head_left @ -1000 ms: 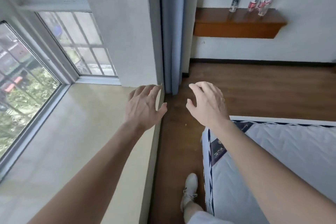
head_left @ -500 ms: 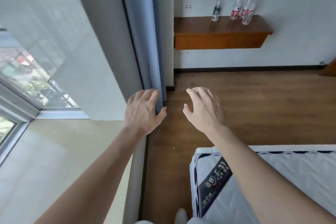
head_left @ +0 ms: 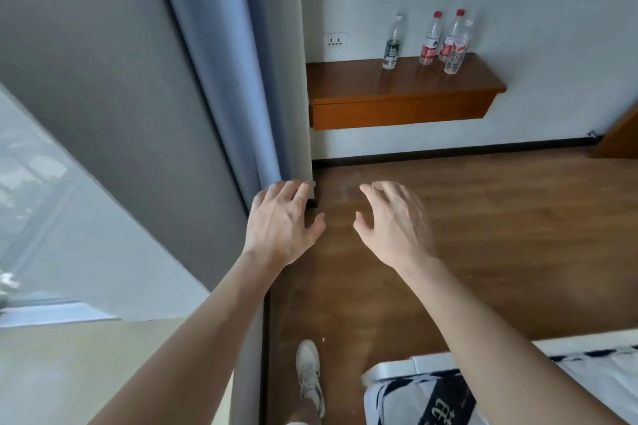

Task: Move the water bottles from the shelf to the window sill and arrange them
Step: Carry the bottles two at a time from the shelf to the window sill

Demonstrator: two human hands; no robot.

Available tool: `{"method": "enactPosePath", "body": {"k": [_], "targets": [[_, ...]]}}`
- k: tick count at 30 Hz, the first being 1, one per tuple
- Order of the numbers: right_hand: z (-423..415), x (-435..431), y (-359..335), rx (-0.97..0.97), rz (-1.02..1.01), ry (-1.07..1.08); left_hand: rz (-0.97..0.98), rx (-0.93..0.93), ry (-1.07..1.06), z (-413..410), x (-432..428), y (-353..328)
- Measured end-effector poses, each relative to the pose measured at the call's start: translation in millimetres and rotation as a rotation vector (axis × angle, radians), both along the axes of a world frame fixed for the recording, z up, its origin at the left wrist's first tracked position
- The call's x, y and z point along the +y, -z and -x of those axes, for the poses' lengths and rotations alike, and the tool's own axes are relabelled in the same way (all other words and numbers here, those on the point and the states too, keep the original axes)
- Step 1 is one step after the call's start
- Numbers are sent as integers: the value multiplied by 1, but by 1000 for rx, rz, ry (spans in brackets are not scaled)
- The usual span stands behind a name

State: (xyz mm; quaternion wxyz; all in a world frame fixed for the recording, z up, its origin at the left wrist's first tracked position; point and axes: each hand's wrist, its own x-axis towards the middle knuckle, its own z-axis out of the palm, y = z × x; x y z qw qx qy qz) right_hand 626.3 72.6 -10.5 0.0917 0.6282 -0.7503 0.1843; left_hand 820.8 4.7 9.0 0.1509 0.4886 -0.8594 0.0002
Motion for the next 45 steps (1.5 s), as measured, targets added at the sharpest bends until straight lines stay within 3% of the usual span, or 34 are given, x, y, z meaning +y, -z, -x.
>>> {"method": "enactPosePath", "body": {"k": [9, 21, 37, 45], "targets": [[48, -137, -26, 3, -48, 155, -30, -14, 148, 69, -158, -10], [133, -222, -22, -28, -110, 355, -71, 0, 271, 170, -275, -7], [383, -391, -24, -91, -76, 389, -6, -11, 276, 414, -452, -10], [470, -463, -15, -116, -121, 336, -30, -24, 217, 491, -523, -5]]}}
